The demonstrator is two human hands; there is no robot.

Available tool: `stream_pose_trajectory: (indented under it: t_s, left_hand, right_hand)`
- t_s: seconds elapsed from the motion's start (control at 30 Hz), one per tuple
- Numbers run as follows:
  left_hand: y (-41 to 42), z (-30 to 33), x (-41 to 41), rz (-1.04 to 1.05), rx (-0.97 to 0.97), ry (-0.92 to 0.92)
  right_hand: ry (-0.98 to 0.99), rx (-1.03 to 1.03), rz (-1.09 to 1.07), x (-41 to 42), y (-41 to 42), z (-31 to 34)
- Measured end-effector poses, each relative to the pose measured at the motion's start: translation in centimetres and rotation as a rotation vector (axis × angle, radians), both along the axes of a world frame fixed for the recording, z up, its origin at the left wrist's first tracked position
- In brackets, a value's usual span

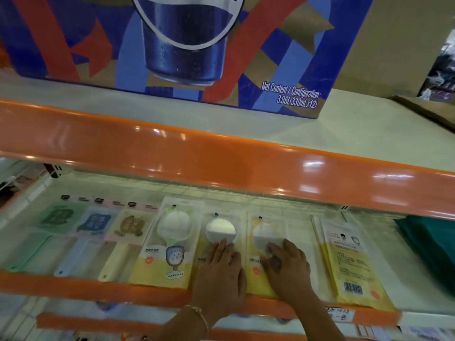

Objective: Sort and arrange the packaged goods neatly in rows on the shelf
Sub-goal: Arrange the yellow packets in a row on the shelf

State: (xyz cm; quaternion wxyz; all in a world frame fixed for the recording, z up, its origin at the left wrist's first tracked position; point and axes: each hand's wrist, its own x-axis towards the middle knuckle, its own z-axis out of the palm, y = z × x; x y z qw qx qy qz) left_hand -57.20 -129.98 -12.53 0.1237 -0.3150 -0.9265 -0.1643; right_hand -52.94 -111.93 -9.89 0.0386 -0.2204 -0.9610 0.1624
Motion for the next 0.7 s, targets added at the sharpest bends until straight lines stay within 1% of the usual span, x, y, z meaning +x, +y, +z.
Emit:
stream_pose_trajectory:
  t_s: [0.1,0.27,0.7]
  left_hand:
    - [0.0,-0.1,0.0,-0.004,0.011,0.016]
    - [0.0,-0.3,0.0,-0.002,0.009,0.007]
    - [0.0,-0.1,0.0,0.008,-0.021,-0.03]
  right_hand:
    - [0.047,0.015,0.027,-0.3,-0.1,-0.7]
    - [0.056,0.019,0.071,-0.4,-0.4,-1.6]
    - [0.127,0.079,0.003,0.2,-1.0,-2.3]
